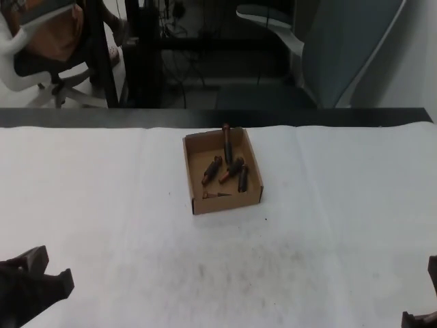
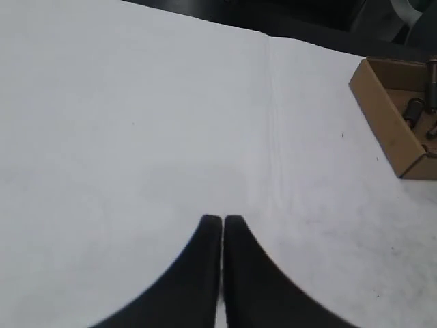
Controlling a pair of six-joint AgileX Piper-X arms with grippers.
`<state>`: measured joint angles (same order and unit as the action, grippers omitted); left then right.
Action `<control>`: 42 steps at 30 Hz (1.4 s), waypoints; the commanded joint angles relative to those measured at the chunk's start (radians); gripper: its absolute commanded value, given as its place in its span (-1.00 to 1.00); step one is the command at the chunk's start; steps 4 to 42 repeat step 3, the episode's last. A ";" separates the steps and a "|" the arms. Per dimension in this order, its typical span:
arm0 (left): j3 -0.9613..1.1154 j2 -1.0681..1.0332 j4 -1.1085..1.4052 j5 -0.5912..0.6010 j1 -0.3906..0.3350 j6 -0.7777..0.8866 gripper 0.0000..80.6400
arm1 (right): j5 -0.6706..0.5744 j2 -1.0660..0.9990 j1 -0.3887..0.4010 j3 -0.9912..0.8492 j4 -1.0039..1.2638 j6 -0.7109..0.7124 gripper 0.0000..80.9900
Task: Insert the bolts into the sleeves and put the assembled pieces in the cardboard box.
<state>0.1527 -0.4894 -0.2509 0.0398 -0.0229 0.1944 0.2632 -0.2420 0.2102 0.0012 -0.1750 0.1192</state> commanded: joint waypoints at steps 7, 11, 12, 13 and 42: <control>0.000 0.000 0.010 -0.013 0.002 0.004 -0.95 | 0.002 0.002 -0.004 -0.002 0.001 -0.007 -0.99; 0.000 0.000 0.010 -0.013 0.002 0.004 -0.95 | 0.002 0.002 -0.004 -0.002 0.001 -0.007 -0.99; 0.000 0.000 0.010 -0.013 0.002 0.004 -0.95 | 0.002 0.002 -0.004 -0.002 0.001 -0.007 -0.99; 0.000 0.000 0.010 -0.013 0.002 0.004 -0.95 | 0.002 0.002 -0.004 -0.002 0.001 -0.007 -0.99; 0.000 0.000 0.010 -0.013 0.002 0.004 -0.95 | 0.002 0.002 -0.004 -0.002 0.001 -0.007 -0.99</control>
